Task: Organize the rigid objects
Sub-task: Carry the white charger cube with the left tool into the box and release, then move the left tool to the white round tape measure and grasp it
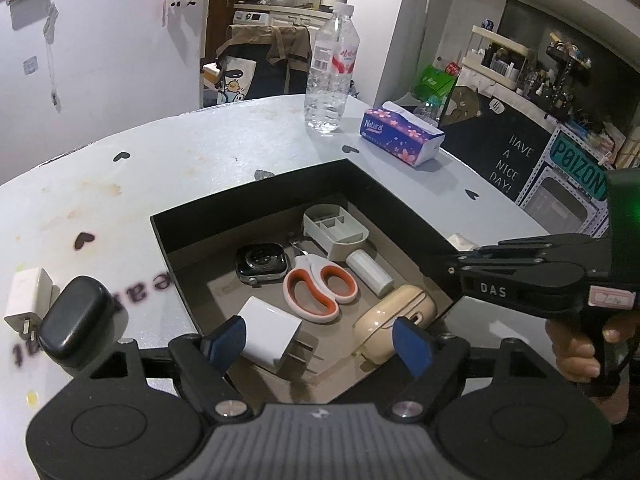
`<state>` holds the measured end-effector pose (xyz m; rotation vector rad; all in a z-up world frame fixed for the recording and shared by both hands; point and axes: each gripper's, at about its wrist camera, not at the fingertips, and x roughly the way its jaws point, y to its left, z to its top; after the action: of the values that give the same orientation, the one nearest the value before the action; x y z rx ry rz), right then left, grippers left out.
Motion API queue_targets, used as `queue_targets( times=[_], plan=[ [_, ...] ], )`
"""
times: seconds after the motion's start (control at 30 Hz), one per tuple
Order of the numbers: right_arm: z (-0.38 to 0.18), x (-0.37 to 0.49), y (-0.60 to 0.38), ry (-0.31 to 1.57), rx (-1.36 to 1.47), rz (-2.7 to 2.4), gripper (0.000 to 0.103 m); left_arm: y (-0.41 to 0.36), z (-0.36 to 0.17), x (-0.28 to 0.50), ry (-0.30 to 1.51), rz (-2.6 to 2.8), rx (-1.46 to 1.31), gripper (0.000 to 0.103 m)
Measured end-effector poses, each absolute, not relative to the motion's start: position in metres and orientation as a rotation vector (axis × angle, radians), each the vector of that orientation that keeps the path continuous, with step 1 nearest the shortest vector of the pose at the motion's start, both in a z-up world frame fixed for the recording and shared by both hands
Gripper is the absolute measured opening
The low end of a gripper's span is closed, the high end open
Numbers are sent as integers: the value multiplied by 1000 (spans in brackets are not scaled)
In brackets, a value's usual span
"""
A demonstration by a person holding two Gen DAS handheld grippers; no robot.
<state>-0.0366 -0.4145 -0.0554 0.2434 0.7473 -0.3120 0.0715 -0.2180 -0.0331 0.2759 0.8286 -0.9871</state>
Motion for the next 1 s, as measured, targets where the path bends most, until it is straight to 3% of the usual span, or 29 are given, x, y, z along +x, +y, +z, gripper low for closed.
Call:
queue_targets(
  times=[0.5, 1.0],
  plan=[
    [-56, -37, -416, 749, 248, -312, 5, -187, -11, 61, 735, -944, 250, 103],
    [-56, -36, -416, 750, 247, -312, 5, -117, -6, 85, 677, -729, 163, 103]
  ],
)
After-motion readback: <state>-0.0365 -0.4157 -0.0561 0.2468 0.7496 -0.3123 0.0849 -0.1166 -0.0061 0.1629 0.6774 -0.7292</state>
